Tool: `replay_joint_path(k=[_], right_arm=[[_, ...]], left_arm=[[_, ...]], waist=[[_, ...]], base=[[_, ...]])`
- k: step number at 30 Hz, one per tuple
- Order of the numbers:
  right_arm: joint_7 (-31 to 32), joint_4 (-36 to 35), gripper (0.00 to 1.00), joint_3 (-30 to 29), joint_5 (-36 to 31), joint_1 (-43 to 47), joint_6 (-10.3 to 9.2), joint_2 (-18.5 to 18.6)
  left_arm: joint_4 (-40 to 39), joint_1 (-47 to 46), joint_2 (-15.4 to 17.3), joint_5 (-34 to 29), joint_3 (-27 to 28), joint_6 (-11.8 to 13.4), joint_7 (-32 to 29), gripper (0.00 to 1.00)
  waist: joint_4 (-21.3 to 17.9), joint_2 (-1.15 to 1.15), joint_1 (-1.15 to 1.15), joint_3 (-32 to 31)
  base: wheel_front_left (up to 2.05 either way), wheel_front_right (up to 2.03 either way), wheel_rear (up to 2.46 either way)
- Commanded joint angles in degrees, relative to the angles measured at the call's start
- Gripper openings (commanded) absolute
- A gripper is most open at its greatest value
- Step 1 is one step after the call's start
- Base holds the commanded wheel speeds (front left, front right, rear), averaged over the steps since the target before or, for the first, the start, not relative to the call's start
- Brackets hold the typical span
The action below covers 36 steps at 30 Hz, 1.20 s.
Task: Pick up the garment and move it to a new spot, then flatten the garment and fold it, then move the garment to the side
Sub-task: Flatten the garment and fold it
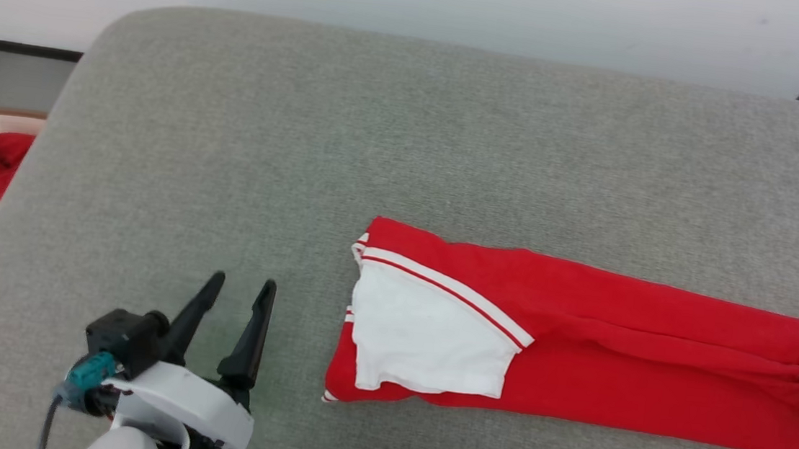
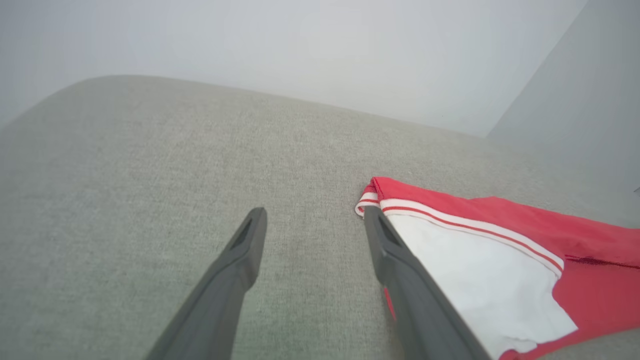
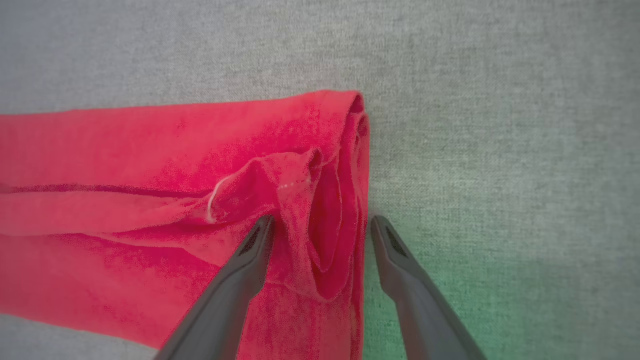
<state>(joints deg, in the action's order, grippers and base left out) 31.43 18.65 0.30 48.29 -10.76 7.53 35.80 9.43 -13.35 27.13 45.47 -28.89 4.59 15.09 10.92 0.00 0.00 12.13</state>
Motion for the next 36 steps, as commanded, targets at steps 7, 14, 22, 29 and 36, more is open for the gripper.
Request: replay_joint_path(k=[7,14,22,29,36], right_arm=[[7.4,5.8,1.00,-2.1,-4.4,-5.4,-0.10,-2.0],[12.7,9.3,1.00,-3.2,-8.6,-8.8,-0.10,-5.1],[14.7,11.3,1.00,-1.5,-11.3,-10.0,-0.10,-8.6],[14.9,11.2,0.00,-1.4,-10.6,-9.9,-0.08,-9.3],[11.7,10.6,0.00,-4.4,-9.8,-11.5,-0.18,-7.0]], left_arm=[[-4.2,2.3,-5.7,-16.8,8.7,-1.1,0.0,1.00],[-3.7,3.5,-10.6,-23.8,12.7,-4.7,0.0,1.00],[0.1,2.1,-15.8,-27.7,16.2,-8.5,0.0,1.00],[1.9,1.9,-18.7,-30.3,19.7,-10.9,0.0,1.00],[1.4,2.8,-19.3,-32.1,22.8,-11.7,0.0,1.00]], waist=[[1.1,0.00,0.00,0.0],[1.2,0.00,0.00,1.5],[1.7,0.00,0.00,3.5],[1.6,0.00,0.00,4.0],[-0.3,0.00,0.00,4.2]], base=[[0.00,0.00,0.00],[0.00,0.00,0.00],[0.00,0.00,0.00],[0.00,0.00,0.00],[0.00,0.00,0.00]])
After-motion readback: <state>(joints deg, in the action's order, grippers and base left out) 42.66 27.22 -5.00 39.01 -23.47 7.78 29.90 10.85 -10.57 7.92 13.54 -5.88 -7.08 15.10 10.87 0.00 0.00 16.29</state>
